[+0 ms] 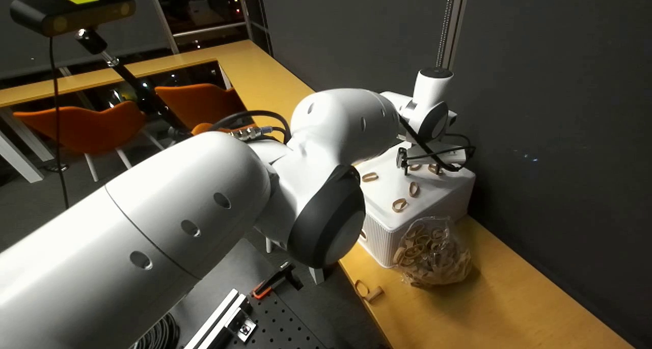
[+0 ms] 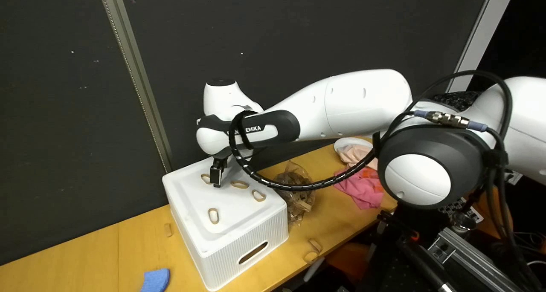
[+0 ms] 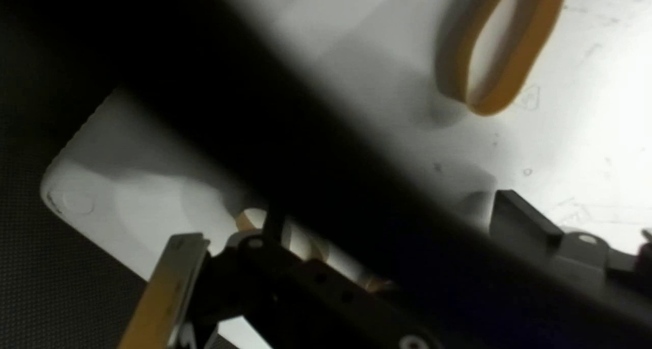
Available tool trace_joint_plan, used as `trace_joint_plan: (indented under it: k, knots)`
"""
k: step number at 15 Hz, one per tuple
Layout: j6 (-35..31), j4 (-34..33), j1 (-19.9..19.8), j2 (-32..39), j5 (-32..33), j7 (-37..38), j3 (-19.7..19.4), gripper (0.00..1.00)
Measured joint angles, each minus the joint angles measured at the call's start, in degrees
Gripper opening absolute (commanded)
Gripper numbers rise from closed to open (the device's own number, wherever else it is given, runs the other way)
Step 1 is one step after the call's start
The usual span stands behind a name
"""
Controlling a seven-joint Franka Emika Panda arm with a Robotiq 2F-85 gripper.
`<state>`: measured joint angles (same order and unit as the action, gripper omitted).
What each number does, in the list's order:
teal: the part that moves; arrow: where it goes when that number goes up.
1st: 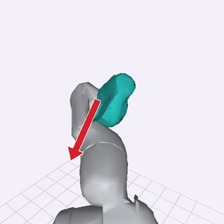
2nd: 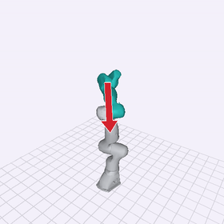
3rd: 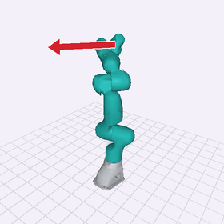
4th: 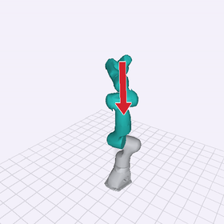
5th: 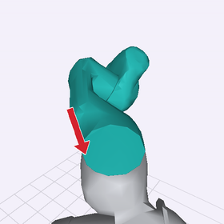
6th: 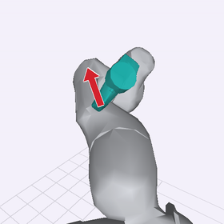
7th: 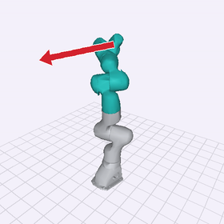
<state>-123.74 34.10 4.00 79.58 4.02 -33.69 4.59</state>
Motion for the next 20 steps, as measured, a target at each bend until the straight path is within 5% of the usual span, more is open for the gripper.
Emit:
trace_joint_plan:
  k: [11, 12, 14, 20]
  knots:
    - [-2.7, -1.2, 0.5, 1.5, 0.0, -5.1, 0.0, 1.0]
    - [-2.9, -1.5, 0.5, 1.8, 0.0, -5.3, 0.0, 0.75]
    - [-3.2, -1.8, 0.5, 1.9, 0.0, -5.8, 0.0, 0.68]
    - [-3.5, -2.5, 0.7, 2.0, 0.0, -7.1, 0.1, 0.2]
